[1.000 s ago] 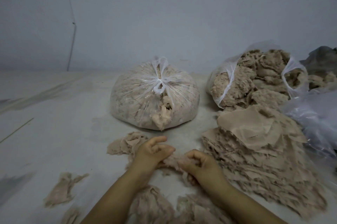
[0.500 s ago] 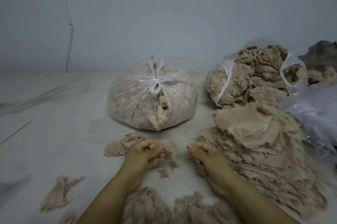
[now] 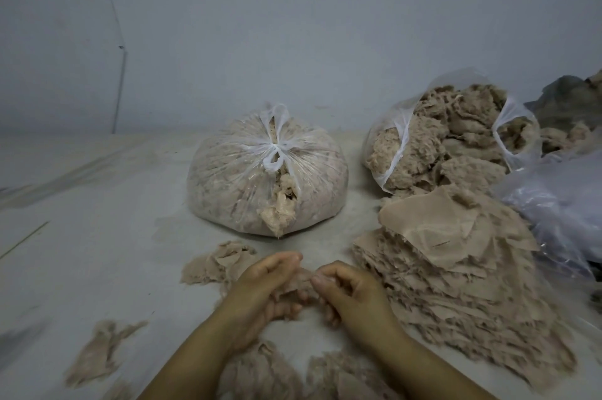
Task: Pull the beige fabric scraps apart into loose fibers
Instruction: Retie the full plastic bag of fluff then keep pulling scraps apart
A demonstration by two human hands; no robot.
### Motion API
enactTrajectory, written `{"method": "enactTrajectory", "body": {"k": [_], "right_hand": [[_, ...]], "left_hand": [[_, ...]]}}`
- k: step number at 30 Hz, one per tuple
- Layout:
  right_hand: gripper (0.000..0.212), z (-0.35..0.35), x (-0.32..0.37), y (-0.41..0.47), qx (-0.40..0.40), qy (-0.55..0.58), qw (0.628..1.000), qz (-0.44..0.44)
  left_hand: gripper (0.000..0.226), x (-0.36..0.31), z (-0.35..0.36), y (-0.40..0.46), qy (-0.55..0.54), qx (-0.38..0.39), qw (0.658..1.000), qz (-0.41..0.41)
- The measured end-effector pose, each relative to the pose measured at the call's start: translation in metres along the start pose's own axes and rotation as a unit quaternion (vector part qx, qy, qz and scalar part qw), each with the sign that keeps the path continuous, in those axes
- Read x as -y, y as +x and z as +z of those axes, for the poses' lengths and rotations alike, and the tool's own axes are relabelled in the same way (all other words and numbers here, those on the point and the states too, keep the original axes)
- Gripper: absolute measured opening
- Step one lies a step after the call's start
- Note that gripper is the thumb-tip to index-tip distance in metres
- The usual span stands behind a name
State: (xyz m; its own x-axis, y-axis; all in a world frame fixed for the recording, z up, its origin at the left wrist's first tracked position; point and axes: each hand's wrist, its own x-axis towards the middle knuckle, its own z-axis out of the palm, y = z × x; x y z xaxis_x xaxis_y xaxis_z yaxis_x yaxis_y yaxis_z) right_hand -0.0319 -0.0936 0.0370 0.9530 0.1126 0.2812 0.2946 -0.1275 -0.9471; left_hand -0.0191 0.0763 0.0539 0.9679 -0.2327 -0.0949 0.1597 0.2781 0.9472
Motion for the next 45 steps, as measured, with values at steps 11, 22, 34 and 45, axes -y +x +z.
{"method": "enactTrajectory", "body": {"k": [11,22,34,45], "right_hand": [[0.035,-0.01,0.015,-0.005,0.03,0.022,0.996,0.082],[0.011,-0.001,0.013,-0.003,0.019,0.119,0.982,0.146],[0.019,-0.006,0.014,0.002,-0.022,0.186,0.966,0.179],[0.02,-0.007,0.012,-0.001,-0.01,0.125,0.983,0.135]], "left_hand": [[0.011,-0.008,-0.012,0.005,0.033,-0.13,0.988,0.082],[0.029,0.004,0.01,-0.004,0.184,-0.019,0.976,0.112],[0.045,0.005,0.004,-0.002,0.198,-0.023,0.977,0.08],[0.01,0.006,0.007,-0.001,0.073,-0.042,0.995,0.061]]}}
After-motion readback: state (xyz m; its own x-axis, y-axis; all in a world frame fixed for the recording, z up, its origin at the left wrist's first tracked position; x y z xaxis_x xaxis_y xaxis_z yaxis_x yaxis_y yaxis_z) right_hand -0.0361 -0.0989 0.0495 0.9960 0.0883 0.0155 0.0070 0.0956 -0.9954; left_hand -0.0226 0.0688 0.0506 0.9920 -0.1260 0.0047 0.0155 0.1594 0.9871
